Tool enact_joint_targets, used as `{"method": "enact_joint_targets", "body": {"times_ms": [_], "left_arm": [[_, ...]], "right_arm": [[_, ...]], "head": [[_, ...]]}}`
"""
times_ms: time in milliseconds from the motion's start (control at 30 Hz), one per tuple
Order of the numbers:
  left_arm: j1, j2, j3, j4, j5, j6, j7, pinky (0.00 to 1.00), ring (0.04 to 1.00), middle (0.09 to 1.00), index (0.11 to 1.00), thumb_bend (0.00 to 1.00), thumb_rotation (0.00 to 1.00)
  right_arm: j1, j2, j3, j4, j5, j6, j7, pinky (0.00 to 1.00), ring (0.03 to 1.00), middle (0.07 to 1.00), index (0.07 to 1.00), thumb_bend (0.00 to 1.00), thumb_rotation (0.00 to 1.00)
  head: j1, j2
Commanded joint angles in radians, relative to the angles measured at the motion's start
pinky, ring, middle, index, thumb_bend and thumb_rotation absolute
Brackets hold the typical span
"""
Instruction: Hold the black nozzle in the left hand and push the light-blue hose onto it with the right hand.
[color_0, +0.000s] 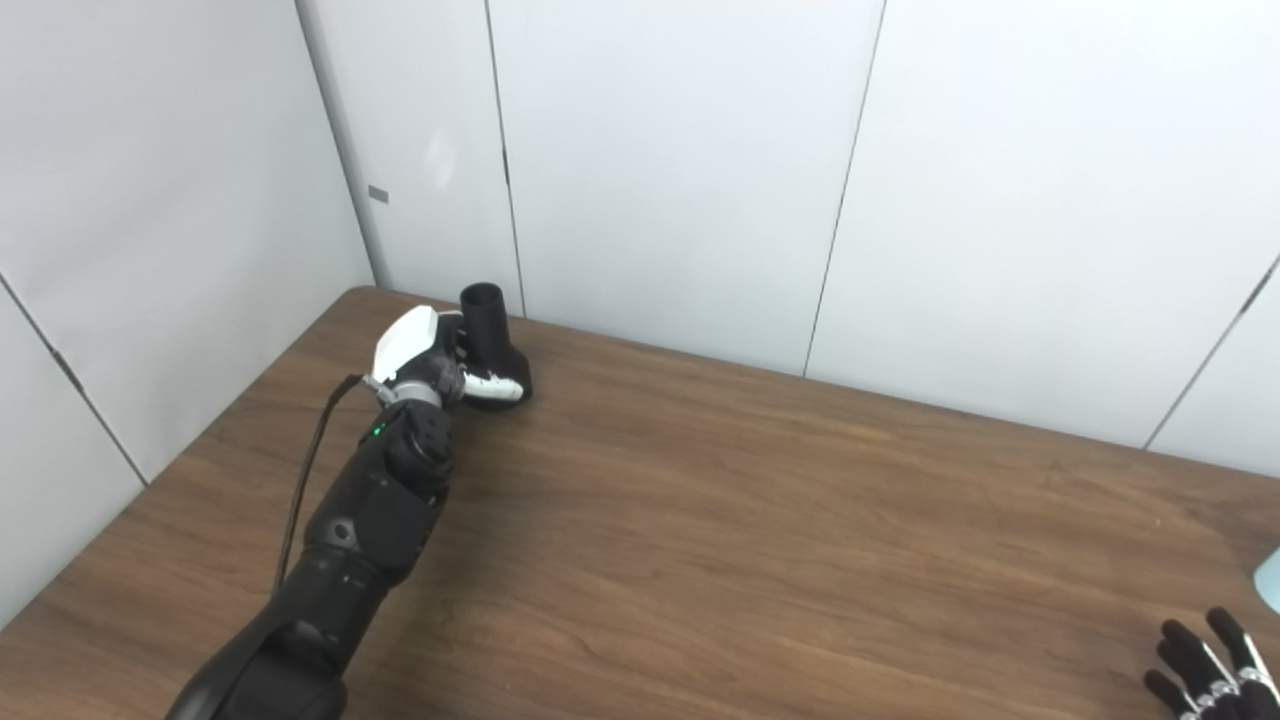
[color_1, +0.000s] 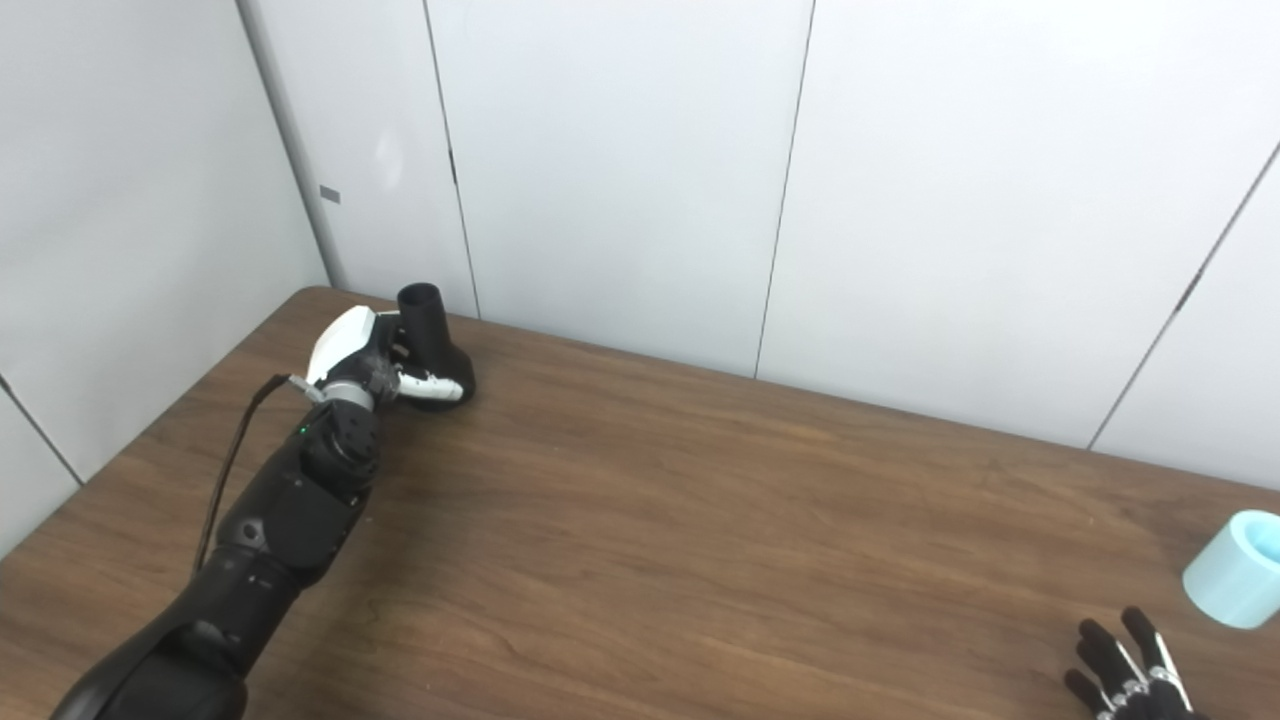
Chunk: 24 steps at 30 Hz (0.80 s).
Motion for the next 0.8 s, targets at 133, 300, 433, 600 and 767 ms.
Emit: {"method": "enact_joint_targets", "body": {"times_ms": [133,300,433,600,767], "left_arm": [[0.029,-0.039,-0.016,0.041,-0.046,-0.037,-0.032,0.57,0.575,0.546,0.467,0.51,0.0],[0.039,-0.046,-0.013,0.02,-0.04,-0.024,-0.019,0.56,0.488,0.532,0.46,0.5,0.0],[0.047,-0.046,-0.017,-0.007,-0.036,-0.009,-0.015,0.56,0.484,0.535,0.459,0.5,0.0],[0.047,-0.044,-0.018,-0.009,-0.038,-0.014,-0.013,0.54,0.471,0.528,0.465,0.5,0.0],[0.048,-0.039,-0.024,0.014,-0.037,-0.055,-0.009,0.55,0.481,0.526,0.463,0.5,0.0]], "right_arm": [[0.058,0.038,-0.005,0.054,0.027,0.018,-0.011,0.88,0.925,0.899,0.951,0.75,1.0],[0.06,0.036,-0.009,0.053,0.026,0.012,-0.005,0.87,0.916,0.899,0.942,0.74,1.0],[0.06,0.038,-0.011,0.047,0.034,0.024,-0.005,0.86,0.912,0.892,0.932,0.73,1.0],[0.055,0.038,-0.008,0.048,0.026,0.027,-0.007,0.87,0.914,0.894,0.934,0.72,1.0],[0.047,0.038,-0.003,0.059,0.027,0.016,0.002,0.88,0.919,0.899,0.933,0.73,1.0]], "head": [[-0.001,0.002],[-0.001,0.006],[-0.002,0.007],[-0.011,0.006],[-0.028,0.006]]}}
